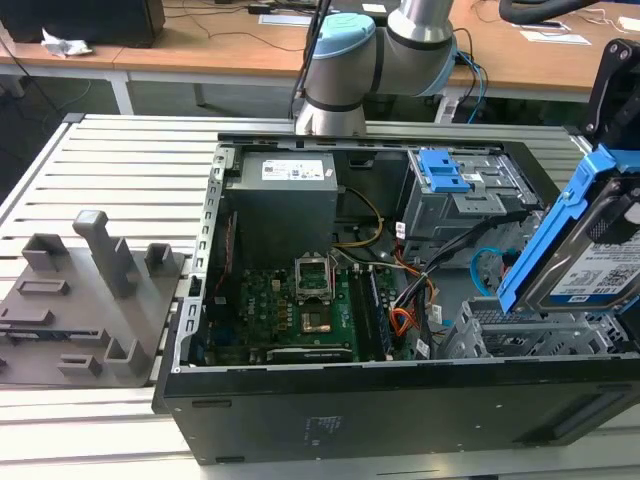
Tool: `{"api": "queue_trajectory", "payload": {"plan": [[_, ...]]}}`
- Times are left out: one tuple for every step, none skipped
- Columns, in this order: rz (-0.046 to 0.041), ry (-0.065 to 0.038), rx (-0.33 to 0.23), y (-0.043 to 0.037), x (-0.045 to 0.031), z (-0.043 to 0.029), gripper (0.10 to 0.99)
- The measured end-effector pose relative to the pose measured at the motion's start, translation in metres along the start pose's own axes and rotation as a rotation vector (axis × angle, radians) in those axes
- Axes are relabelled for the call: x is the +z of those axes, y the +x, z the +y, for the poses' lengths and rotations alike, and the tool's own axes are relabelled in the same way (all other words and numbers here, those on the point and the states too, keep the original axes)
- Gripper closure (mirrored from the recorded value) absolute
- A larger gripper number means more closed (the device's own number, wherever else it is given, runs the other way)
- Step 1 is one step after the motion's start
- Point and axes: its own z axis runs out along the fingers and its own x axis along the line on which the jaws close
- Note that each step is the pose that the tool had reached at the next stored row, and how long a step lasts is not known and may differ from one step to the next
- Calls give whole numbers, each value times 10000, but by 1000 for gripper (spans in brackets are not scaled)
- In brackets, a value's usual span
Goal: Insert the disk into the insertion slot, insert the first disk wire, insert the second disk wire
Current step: 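Insert the disk into the insertion slot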
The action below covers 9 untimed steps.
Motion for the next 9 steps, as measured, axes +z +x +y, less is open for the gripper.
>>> {"api": "queue_trajectory", "payload": {"plan": [[-1, 0, 1, 0, 12, 0, 722], [-1, 0, 0, 0, 27, -1, 722], [0, 0, 0, 0, 33, -1, 722], [0, 0, 0, 0, 37, -1, 722], [0, 0, 0, 0, 44, -2, 722], [0, 0, 0, 0, 48, -2, 722], [0, 0, 0, 0, 56, -2, 722], [0, 0, 0, 0, 64, -3, 722], [0, 0, 1, 0, 80, -3, 722]]}}
